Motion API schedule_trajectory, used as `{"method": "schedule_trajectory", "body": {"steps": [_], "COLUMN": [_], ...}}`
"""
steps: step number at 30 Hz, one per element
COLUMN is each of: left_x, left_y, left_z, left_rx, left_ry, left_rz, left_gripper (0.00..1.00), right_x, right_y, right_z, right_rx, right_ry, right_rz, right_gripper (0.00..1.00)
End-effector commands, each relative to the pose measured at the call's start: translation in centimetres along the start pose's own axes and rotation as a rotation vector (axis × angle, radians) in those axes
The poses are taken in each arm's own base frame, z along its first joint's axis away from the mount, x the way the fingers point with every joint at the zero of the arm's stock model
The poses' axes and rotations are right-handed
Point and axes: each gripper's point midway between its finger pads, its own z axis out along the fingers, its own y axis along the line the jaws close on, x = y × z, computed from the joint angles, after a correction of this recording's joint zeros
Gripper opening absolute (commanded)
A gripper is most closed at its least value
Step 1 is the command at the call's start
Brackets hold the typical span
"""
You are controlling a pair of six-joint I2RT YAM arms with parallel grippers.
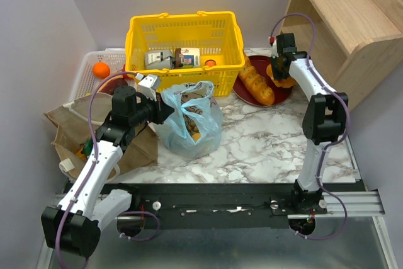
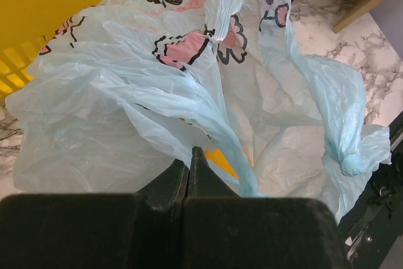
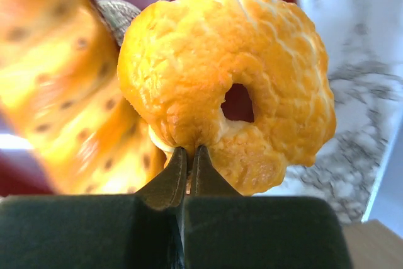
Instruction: Place the mixed food into the grocery bags and tie them
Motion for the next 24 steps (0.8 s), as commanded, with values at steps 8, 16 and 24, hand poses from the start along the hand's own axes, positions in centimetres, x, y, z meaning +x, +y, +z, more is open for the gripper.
{"method": "schedule_trajectory", "body": {"steps": [8, 16, 24], "left_x": [-1.6, -2.4, -2.6], "left_y": [-1.9, -4.4, -5.6], "left_z": [-0.6, -0.7, -0.4], "left_rx": [0.088, 0.242, 0.372], "left_ry": [-0.063, -0.079, -0.077], "left_rz": [-0.013, -0.071, -0.120], "left_gripper": [0.00, 0.00, 0.00], "right_x": [1.1, 1.0, 1.0], "right_y": [6.1, 10.3, 16.3], "right_z": [-10.8, -22.4, -38.5], "right_rx": [-0.359, -0.624, -1.088], "right_ry": [-0.150, -0.366, -0.626], "right_rz": [0.220, 0.253, 0.217], "right_gripper": [0.01, 0.01, 0.01]}}
